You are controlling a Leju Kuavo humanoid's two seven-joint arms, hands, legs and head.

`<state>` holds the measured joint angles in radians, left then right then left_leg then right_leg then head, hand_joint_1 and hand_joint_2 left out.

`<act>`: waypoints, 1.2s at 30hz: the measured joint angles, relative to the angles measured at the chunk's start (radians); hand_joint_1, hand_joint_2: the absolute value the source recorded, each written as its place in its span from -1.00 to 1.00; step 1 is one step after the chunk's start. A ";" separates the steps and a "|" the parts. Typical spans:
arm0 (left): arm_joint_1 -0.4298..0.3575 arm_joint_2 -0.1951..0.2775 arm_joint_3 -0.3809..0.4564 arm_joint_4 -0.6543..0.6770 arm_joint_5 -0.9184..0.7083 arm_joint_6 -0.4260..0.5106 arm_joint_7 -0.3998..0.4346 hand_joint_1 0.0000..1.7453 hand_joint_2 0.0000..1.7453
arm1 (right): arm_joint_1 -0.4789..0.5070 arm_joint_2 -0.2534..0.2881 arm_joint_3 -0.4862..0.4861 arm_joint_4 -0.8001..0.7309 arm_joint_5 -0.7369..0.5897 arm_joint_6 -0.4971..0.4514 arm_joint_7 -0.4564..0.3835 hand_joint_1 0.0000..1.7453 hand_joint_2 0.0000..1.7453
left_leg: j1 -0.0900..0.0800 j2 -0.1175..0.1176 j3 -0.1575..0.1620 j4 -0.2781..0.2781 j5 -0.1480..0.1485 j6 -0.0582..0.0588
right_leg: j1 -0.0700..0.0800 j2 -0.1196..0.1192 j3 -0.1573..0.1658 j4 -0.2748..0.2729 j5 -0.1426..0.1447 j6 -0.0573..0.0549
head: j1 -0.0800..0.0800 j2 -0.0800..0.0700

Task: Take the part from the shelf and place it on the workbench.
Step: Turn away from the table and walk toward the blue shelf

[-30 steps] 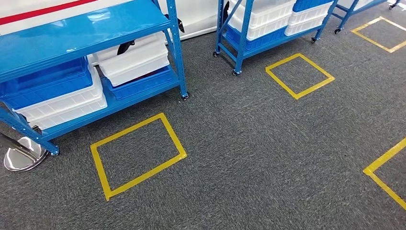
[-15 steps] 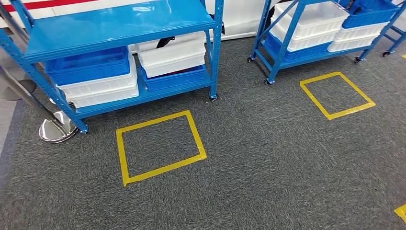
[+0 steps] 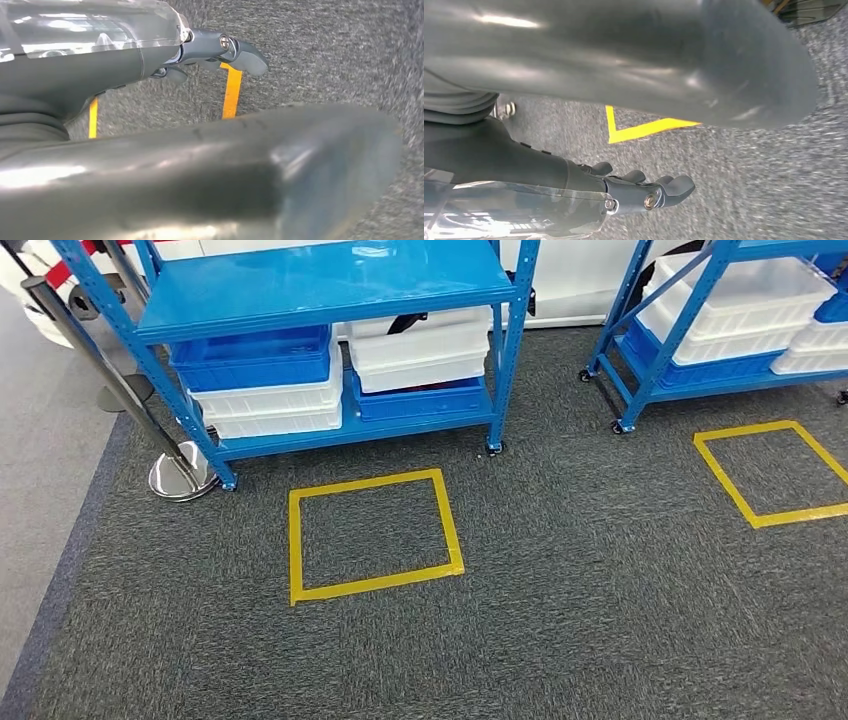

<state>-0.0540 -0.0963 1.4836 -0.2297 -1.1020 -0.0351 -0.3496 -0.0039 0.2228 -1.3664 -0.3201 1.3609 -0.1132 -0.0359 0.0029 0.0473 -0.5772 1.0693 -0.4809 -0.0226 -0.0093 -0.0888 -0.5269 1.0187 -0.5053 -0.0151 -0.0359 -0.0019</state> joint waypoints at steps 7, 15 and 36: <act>0.002 -0.001 0.000 0.000 0.002 -0.011 -0.010 -1.00 -1.00 | -0.013 0.000 -0.020 0.003 -0.019 -0.005 -0.005 -1.00 -1.00 | 0.001 -0.016 0.039 -0.080 0.027 0.040 | -0.001 0.029 -0.010 0.062 -0.056 0.038 | 0.003 0.000; 0.001 -0.002 0.000 -0.001 -0.001 -0.022 -0.017 -1.00 -1.00 | -0.010 -0.005 -0.040 0.007 -0.022 -0.005 -0.001 -1.00 -1.00 | -0.001 -0.063 0.052 -0.075 0.010 0.036 | -0.006 0.089 -0.057 0.080 0.004 0.038 | 0.006 0.000; 0.010 -0.005 0.000 -0.006 0.001 -0.025 -0.019 -1.00 -1.00 | -0.009 -0.004 -0.048 0.012 -0.010 0.009 -0.012 -1.00 -1.00 | -0.011 -0.050 0.024 -0.076 0.028 0.045 | 0.001 0.078 0.044 0.020 -0.035 0.021 | 0.008 0.000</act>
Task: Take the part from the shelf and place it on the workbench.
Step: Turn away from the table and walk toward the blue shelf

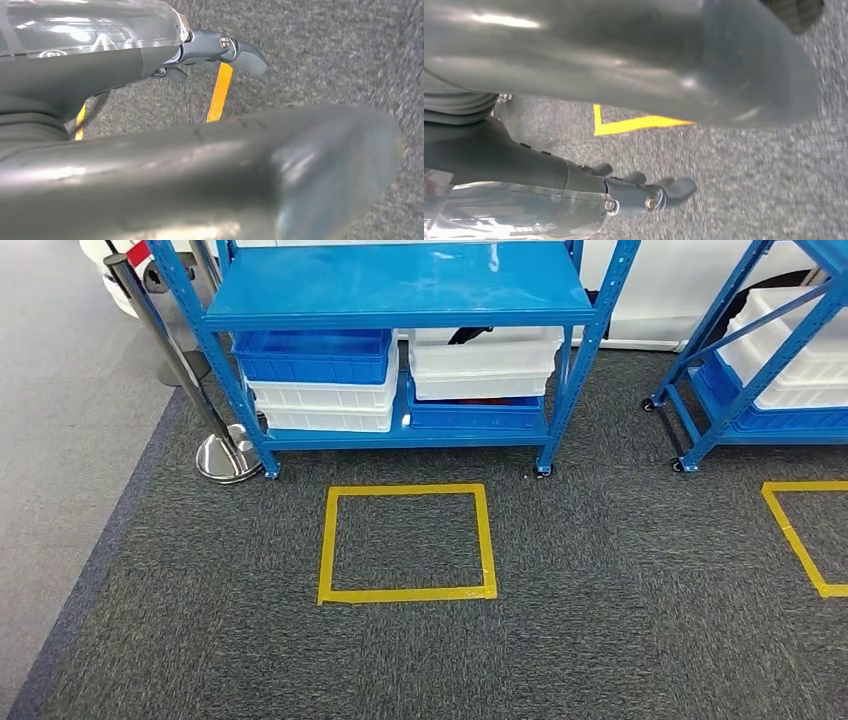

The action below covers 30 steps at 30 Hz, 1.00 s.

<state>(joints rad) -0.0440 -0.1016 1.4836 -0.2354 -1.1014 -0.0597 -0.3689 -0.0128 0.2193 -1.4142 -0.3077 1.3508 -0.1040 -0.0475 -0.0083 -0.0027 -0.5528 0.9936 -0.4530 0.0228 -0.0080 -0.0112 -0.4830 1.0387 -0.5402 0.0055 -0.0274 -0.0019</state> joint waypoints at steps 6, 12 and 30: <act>0.000 -0.003 0.000 -0.001 0.002 -0.002 0.002 -1.00 -1.00 | 0.003 0.000 0.000 -0.003 0.007 0.012 -0.006 -1.00 -1.00 | 0.007 -0.005 0.046 -0.012 -0.025 0.009 | -0.008 0.009 -0.180 0.256 -0.085 0.022 | 0.003 0.000; 0.000 -0.008 0.000 -0.001 0.001 -0.003 0.002 -1.00 -1.00 | 0.011 -0.001 -0.001 -0.008 0.009 0.013 -0.007 -1.00 -1.00 | 0.008 -0.010 0.098 -0.007 -0.076 -0.023 | -0.006 0.010 -0.122 0.005 0.082 0.003 | 0.004 0.000; 0.008 -0.006 0.001 -0.004 0.000 -0.005 0.002 -1.00 -1.00 | 0.009 0.004 -0.008 -0.014 0.017 0.018 -0.008 -1.00 -1.00 | -0.005 -0.006 -0.046 0.033 0.019 0.001 | 0.002 0.015 0.053 0.023 -0.024 -0.004 | -0.003 0.000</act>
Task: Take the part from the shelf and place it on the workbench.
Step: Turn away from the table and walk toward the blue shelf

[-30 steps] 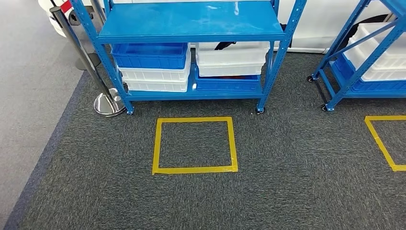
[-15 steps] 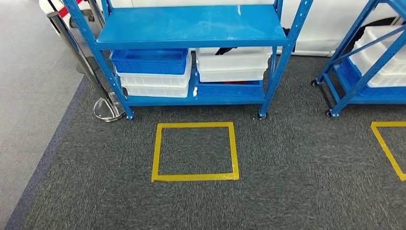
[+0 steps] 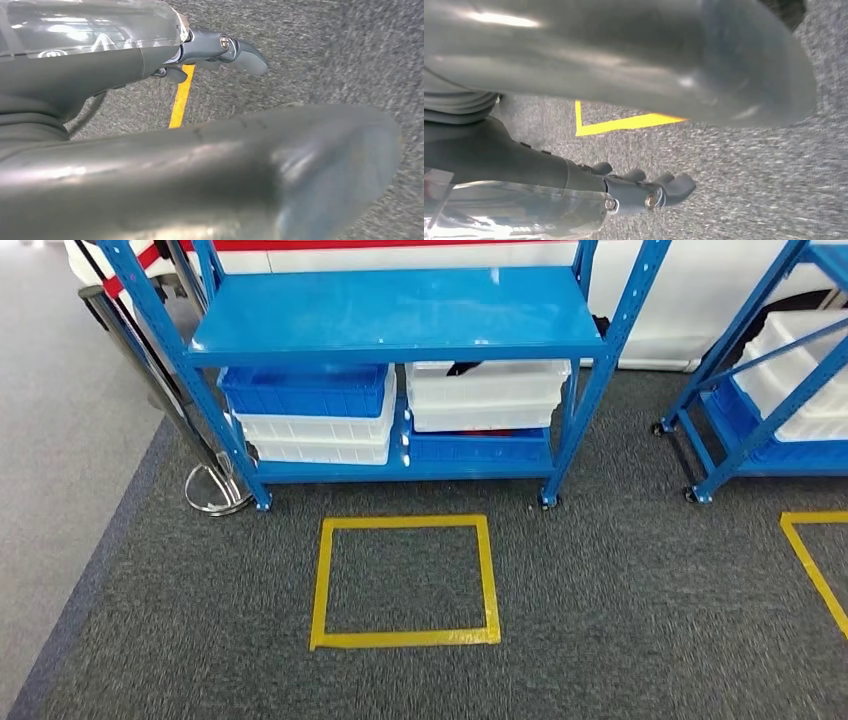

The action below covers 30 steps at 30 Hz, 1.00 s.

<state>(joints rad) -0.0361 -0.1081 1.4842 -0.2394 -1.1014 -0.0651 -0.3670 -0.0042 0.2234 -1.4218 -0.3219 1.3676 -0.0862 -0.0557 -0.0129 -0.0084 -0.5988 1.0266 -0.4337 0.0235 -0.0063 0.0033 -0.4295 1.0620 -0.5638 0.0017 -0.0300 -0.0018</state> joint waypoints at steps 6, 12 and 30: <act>-0.003 -0.004 0.000 -0.001 -0.005 -0.001 0.000 -1.00 -1.00 | -0.002 -0.001 -0.002 -0.002 0.003 0.002 0.001 -1.00 -1.00 | 0.007 -0.005 0.091 -0.034 -0.050 0.016 | -0.009 -0.001 -0.211 0.240 -0.104 0.027 | 0.003 0.000; 0.000 -0.008 0.000 -0.001 -0.008 -0.001 0.000 -1.00 -1.00 | 0.013 -0.005 -0.008 -0.004 0.004 0.005 0.002 -1.00 -1.00 | 0.010 -0.012 0.191 -0.031 -0.148 -0.010 | -0.010 -0.006 -0.249 0.026 0.121 0.020 | 0.005 0.000; 0.005 -0.008 0.000 -0.002 -0.009 0.000 0.003 -1.00 -1.00 | 0.002 -0.005 -0.009 -0.007 0.007 0.014 0.001 -1.00 -1.00 | 0.003 0.003 -0.046 0.025 0.016 -0.005 | -0.012 0.007 0.010 -0.011 -0.023 0.012 | 0.001 0.000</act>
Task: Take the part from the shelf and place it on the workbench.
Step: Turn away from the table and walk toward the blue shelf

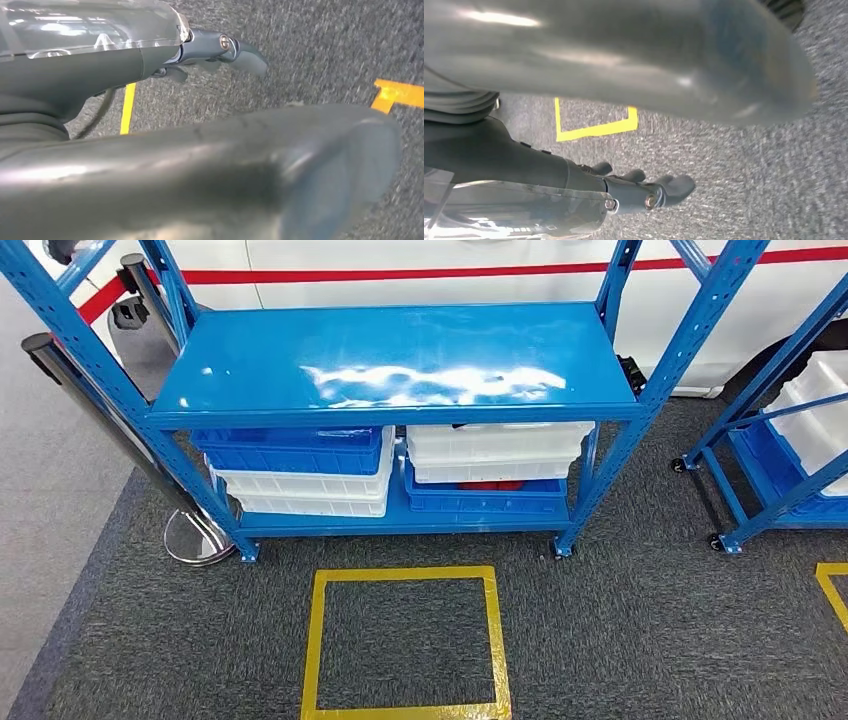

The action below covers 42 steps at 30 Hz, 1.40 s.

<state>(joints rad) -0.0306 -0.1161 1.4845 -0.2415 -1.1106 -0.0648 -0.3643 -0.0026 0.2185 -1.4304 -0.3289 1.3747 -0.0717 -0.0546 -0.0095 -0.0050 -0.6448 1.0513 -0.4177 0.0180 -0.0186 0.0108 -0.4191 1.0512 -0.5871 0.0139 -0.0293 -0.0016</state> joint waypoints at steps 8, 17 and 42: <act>-0.008 -0.004 0.000 0.000 -0.001 0.002 0.001 -1.00 -1.00 | -0.003 -0.001 0.000 0.000 0.005 0.002 0.000 -1.00 -1.00 | 0.003 -0.012 0.151 -0.043 -0.091 0.024 | 0.001 -0.004 -0.241 0.227 -0.096 0.013 | 0.010 0.000; -0.015 -0.009 0.000 -0.001 -0.009 0.020 0.006 -1.00 -1.00 | 0.000 -0.006 -0.001 0.001 0.006 -0.001 0.000 -1.00 -1.00 | 0.001 -0.015 0.211 0.025 -0.145 -0.014 | 0.014 -0.003 -0.215 -0.010 0.167 -0.036 | 0.008 0.000; -0.017 -0.012 -0.002 -0.004 -0.023 0.039 0.015 -1.00 -1.00 | -0.009 -0.006 -0.009 0.001 0.010 0.006 0.000 -1.00 -1.00 | 0.013 0.002 0.101 -0.046 -0.045 0.014 | -0.001 -0.006 -0.187 0.118 0.042 0.015 | 0.006 0.000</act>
<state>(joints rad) -0.0473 -0.1280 1.4828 -0.2453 -1.1336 -0.0256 -0.3494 -0.0121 0.2127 -1.4392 -0.3281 1.3849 -0.0656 -0.0546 0.0031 -0.0033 -0.5436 1.0052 -0.4627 0.0319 -0.0200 0.0044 -0.6063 1.1687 -0.5455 0.0293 -0.0237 -0.0019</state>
